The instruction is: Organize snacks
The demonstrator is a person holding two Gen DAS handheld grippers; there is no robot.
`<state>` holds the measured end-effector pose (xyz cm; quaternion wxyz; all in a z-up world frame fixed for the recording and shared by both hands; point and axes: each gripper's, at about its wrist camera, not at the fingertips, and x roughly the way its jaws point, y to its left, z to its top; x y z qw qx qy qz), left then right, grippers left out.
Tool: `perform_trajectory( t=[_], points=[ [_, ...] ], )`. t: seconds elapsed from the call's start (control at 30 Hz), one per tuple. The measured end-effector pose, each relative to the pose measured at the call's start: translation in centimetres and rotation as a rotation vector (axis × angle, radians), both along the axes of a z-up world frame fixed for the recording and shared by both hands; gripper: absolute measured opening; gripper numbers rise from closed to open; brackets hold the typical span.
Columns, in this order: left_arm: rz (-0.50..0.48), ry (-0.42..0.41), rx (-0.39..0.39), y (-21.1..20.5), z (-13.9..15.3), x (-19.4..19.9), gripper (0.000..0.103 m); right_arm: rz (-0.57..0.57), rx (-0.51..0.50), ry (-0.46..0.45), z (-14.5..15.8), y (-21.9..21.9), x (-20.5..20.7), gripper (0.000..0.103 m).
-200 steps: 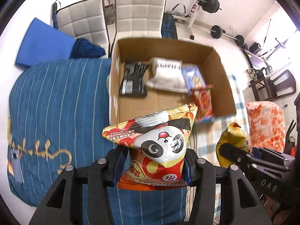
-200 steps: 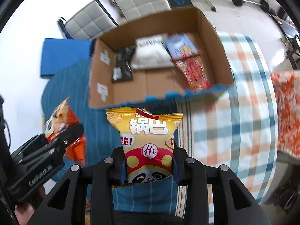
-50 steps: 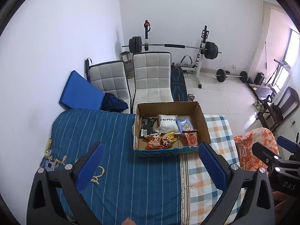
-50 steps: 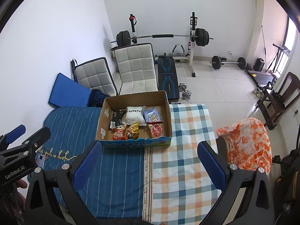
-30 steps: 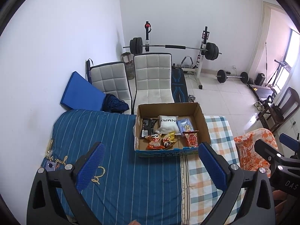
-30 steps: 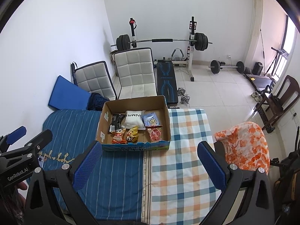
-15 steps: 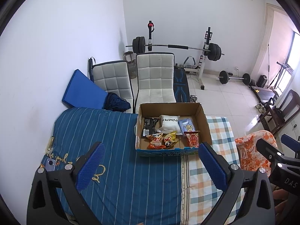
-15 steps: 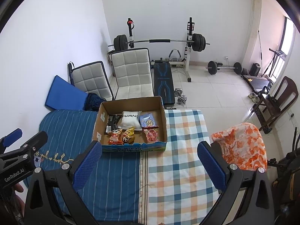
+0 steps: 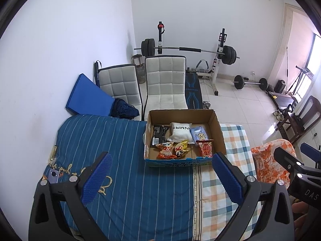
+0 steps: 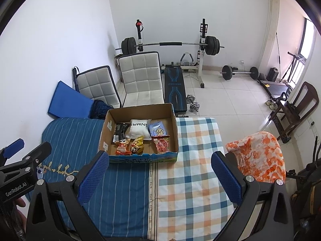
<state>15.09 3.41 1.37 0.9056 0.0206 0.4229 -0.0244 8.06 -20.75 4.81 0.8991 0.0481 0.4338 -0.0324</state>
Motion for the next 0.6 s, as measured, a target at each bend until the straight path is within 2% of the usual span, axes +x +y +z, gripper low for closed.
perform_trajectory(
  t=[0.6],
  points=[
    [0.0,0.002,0.001,-0.73,-0.19,-0.52,0.103,0.002,0.006,0.007,-0.35,0.22,0.1,0.103]
  ],
)
